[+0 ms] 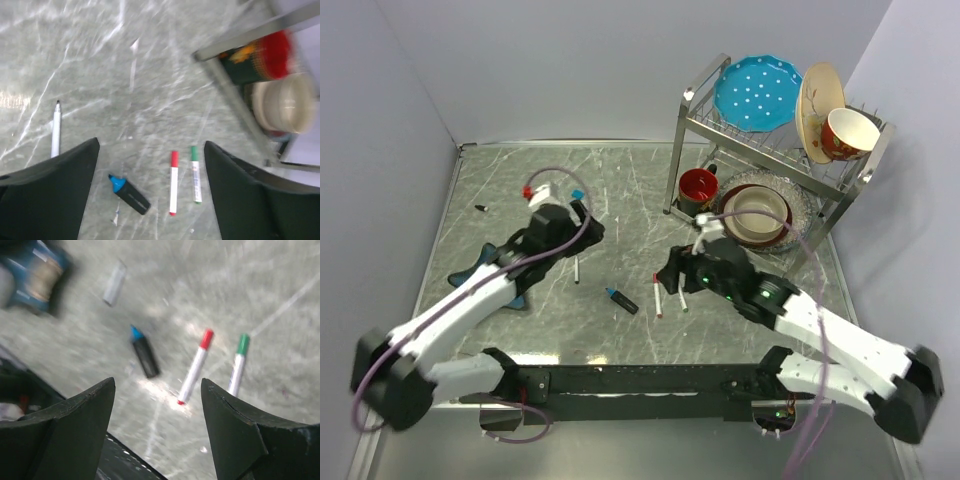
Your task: Insert the pens into the pen caps
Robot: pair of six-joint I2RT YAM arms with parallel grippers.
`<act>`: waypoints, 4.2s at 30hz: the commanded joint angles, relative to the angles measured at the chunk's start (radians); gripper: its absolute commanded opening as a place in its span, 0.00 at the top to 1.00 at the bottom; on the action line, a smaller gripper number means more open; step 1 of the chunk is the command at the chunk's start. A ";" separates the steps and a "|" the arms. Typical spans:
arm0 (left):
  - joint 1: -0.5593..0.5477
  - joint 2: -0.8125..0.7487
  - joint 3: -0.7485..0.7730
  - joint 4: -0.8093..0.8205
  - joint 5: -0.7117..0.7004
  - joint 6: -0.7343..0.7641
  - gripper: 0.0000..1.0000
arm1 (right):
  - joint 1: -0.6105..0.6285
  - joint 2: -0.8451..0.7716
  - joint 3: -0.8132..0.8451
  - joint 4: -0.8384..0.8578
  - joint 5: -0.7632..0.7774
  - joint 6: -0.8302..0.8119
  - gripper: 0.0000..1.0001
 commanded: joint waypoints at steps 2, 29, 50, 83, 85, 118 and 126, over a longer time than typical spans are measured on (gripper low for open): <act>-0.001 -0.248 -0.098 0.093 0.014 0.091 0.01 | 0.037 0.231 0.120 0.032 -0.021 -0.010 0.23; 0.000 -0.708 -0.264 -0.061 0.205 0.140 0.01 | 0.172 0.806 0.292 0.106 -0.029 -0.140 0.43; 0.002 -0.551 -0.419 0.042 0.252 -0.101 0.21 | 0.287 0.776 0.170 0.121 0.157 0.004 0.88; -0.014 -0.208 -0.588 0.616 0.557 -0.210 0.99 | 0.340 0.458 0.133 0.380 0.102 0.121 0.91; -0.012 -0.231 -0.569 0.588 0.591 -0.170 0.99 | 0.340 0.444 0.116 0.386 0.065 0.107 0.82; -0.014 -0.414 -0.451 0.951 1.084 -0.108 0.99 | 0.233 0.076 -0.154 0.787 -0.509 0.263 0.61; -0.014 -0.409 -0.436 0.894 1.076 -0.083 0.85 | 0.235 0.067 -0.149 0.795 -0.482 0.268 1.00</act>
